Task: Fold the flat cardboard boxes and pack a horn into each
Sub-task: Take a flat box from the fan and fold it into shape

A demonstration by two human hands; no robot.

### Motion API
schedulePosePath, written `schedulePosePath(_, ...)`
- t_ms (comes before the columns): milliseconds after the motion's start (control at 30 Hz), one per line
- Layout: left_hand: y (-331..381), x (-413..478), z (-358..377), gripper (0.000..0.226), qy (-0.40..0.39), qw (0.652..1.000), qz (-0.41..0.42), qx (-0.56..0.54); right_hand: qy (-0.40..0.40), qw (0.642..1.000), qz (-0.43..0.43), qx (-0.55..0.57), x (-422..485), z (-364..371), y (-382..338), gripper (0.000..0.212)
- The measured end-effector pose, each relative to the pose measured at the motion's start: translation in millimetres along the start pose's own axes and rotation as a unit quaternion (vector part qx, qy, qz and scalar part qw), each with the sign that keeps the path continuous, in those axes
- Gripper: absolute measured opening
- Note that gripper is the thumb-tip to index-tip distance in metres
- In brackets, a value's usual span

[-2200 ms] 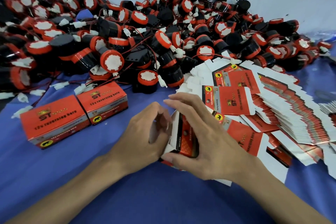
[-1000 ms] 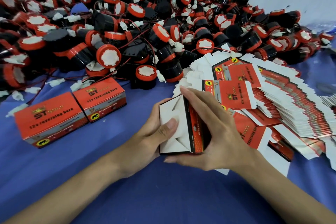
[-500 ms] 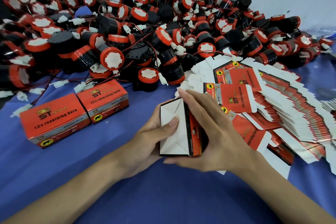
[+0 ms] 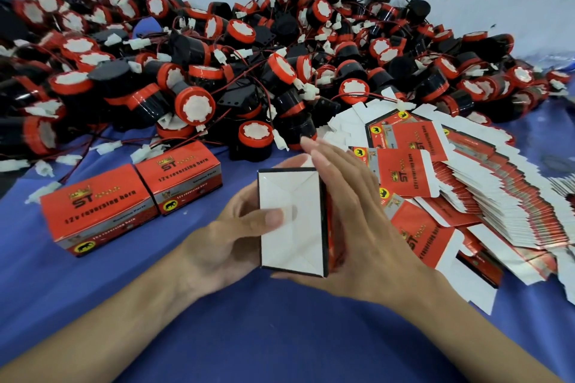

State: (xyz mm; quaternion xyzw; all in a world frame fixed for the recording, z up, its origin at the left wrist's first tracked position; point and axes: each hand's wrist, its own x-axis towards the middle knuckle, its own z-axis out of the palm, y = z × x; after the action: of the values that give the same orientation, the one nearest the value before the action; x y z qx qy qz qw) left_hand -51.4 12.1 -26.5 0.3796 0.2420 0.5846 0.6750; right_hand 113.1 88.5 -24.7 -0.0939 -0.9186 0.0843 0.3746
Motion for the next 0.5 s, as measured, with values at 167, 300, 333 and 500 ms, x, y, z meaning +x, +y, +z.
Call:
schedulePosePath(167,-0.8,8.9,-5.4,0.064,0.229,0.820,0.274,0.448,-0.039,0.994,0.093,0.040,-2.0,1.3,4.4,0.096)
schedulePosePath(300,-9.8,11.0,-15.0,0.056,0.109,0.513,0.342,0.780,-0.049,0.967,0.185,0.168,-5.9,3.6,3.5,0.084)
schedulePosePath(333,-12.7,11.9,-14.6,0.057,0.077,0.492,0.339,0.798,-0.047,0.962,0.210,0.167,-5.5,5.3,4.3,0.079)
schedulePosePath(500,-9.0,9.8,-17.4,0.061,0.135,0.514,0.414,0.739,-0.018,0.933,0.289,0.212,-1.6,6.0,14.6,0.058)
